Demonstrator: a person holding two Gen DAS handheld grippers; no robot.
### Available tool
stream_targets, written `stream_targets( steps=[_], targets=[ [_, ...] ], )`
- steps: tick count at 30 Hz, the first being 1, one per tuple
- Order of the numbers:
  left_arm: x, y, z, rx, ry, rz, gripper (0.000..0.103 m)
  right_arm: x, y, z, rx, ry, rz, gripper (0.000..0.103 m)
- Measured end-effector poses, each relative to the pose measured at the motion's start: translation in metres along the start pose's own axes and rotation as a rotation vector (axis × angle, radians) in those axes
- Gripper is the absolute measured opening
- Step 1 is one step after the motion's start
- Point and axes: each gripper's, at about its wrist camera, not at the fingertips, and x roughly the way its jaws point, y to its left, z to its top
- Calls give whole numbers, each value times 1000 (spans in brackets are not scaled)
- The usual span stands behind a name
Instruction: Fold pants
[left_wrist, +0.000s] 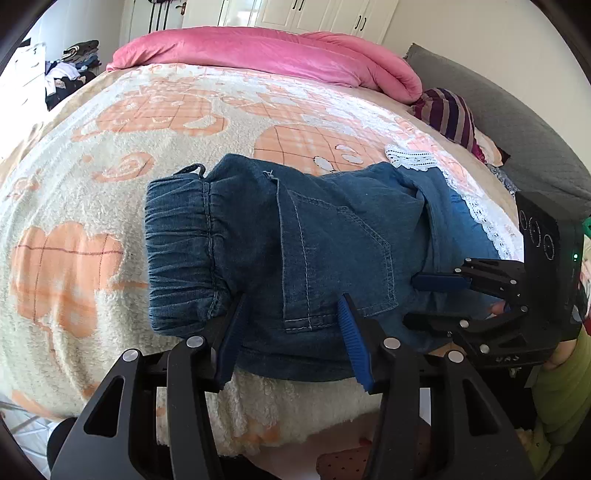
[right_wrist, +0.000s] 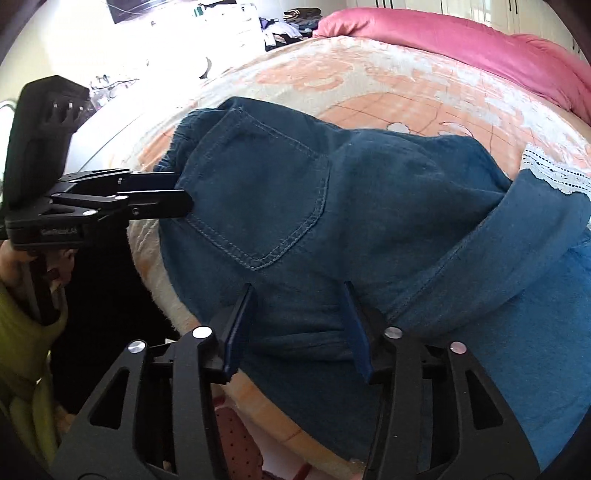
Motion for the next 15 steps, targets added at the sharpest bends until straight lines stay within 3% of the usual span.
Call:
stream_targets(
  steps=[3, 6, 8, 11, 15],
  targets=[
    [-7, 0, 1, -25, -19, 2, 49, -12, 2, 2, 4, -29, 19, 45],
    [-29, -5, 1, -35, -72, -6, 49, -48, -11, 4, 58, -140, 36, 51],
    [-49, -11, 4, -16, -119, 15, 49, -67, -22, 4, 88, -194, -1, 59],
    [-66, -20, 10, 15, -162, 43, 55, -90, -42, -1, 147, -246, -49, 60],
    [-65, -31, 15, 30, -155, 29, 59, -112, -64, -14, 214, -287, -100, 65]
  ],
)
